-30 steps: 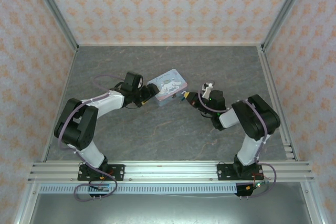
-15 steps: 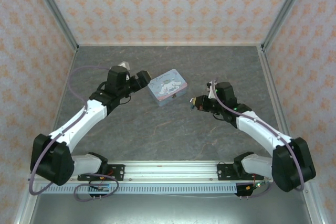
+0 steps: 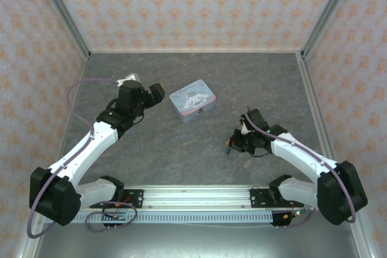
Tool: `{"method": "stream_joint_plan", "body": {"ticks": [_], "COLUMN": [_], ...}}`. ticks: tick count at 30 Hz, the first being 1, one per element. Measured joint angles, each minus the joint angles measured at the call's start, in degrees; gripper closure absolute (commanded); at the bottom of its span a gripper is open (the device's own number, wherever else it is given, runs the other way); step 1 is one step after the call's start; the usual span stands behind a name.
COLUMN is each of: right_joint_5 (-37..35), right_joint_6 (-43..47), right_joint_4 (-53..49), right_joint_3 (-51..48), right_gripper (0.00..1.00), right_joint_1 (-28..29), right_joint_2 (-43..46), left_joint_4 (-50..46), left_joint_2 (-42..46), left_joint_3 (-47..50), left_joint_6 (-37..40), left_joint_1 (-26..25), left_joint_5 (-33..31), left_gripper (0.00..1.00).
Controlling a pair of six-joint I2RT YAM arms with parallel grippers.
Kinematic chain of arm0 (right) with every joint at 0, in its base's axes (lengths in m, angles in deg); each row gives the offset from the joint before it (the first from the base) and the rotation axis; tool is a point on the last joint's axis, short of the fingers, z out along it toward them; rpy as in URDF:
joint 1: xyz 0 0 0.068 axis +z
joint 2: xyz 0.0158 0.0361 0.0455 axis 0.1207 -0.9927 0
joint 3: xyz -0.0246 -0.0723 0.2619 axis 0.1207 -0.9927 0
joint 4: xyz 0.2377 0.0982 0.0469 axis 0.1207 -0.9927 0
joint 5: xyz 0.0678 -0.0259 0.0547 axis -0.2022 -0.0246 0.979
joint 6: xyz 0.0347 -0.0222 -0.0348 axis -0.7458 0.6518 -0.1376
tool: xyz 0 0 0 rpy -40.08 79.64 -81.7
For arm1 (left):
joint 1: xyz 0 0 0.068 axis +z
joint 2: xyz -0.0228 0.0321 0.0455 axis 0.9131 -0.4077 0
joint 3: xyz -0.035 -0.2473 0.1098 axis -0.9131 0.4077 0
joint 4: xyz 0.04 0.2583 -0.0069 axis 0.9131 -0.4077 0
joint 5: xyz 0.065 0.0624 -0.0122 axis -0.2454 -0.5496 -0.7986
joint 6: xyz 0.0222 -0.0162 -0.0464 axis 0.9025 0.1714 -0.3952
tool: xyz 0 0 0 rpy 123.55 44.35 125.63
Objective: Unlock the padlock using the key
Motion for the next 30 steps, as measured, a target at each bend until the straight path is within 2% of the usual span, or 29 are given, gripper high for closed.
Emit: {"method": "stream_joint_plan", "body": {"ticks": [1,6,9,19,24,30], "right_joint_5": [-0.31,-2.34,-4.09,-9.81,-12.09,-19.74], "right_joint_6": [-0.13,-0.59,-0.28,2.89,5.01,10.54], "right_joint_4": [0.04,0.22,0.04,-4.74,-6.21,-6.97], "right_joint_3": [0.0,0.0,0.09,4.7,5.66,8.44], "right_gripper": [1.0,0.79,0.7,0.46,0.32,0.07], "right_joint_1": [0.02,0.02,0.02,-0.15,-2.54,-5.75], "right_joint_2": [-0.72,-3.32,-3.1,4.15,9.05,12.17], "left_joint_4": [-0.17,-0.85,-1.05,-2.75,-4.28,-4.92], "left_joint_2": [0.0,0.0,0.0,2.58,5.27,11.96], "left_joint_3": [0.11,0.2,0.2,0.2,0.2,2.36], "left_joint_6": [0.0,0.02,0.02,0.85,2.21,5.79], "left_joint_1": [0.0,0.0,0.0,0.0,-0.02,-0.02], "left_joint_5": [0.0,-0.02,-0.15,-1.84,-4.76,-11.87], "left_gripper": [0.06,0.06,0.06,0.06,0.02,0.01]}}
